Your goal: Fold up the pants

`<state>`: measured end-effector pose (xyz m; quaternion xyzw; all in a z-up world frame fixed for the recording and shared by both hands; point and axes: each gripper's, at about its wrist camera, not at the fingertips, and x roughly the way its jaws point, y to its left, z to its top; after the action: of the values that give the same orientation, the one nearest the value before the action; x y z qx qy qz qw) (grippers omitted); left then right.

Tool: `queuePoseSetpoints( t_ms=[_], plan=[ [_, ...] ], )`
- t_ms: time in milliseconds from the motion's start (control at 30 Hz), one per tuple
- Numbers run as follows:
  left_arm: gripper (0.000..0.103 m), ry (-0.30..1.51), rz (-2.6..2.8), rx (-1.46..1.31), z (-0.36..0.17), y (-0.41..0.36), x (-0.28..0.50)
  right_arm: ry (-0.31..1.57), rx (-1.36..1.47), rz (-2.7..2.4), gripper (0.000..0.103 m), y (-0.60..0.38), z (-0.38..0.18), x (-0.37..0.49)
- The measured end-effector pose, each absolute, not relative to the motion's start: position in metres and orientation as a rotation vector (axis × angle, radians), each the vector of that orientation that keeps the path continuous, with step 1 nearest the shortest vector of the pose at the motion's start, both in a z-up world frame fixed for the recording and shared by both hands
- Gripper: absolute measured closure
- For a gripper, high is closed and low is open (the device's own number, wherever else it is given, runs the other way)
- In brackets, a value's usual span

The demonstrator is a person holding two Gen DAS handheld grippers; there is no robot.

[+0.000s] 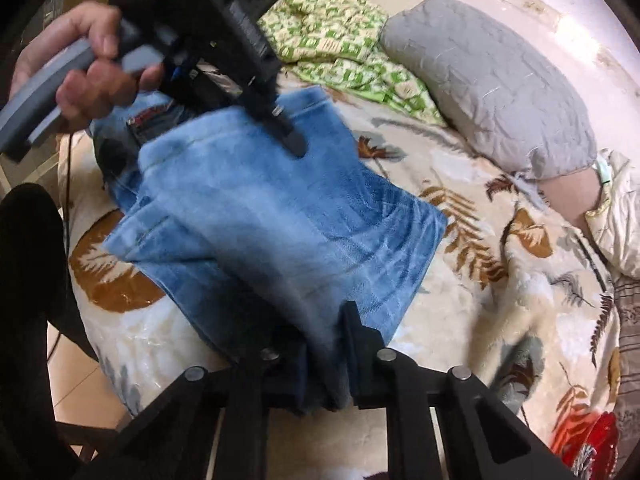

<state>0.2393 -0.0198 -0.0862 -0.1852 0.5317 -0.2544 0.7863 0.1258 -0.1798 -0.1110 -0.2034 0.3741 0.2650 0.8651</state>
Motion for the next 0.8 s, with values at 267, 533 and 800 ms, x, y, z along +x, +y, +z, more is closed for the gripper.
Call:
queuePoseSetpoints(
  t_ms=[267,533,800],
  plan=[
    [0.096,1.223,-0.479,-0.350,-0.111,-0.007,0.267,0.773,-0.428,0.511,0.090,-0.161,-0.117,0.123],
    [0.094,1.340,-0.401,-0.547,-0.184,0.031,0.265,0.889,-0.488,0.533,0.090,-0.148,-0.134,0.137],
    [0.010,1.267,-0.450,-0.585,-0.150,0.027,0.254,0.833,-0.504,0.488,0.071,-0.151,-0.121,0.118]
  ],
)
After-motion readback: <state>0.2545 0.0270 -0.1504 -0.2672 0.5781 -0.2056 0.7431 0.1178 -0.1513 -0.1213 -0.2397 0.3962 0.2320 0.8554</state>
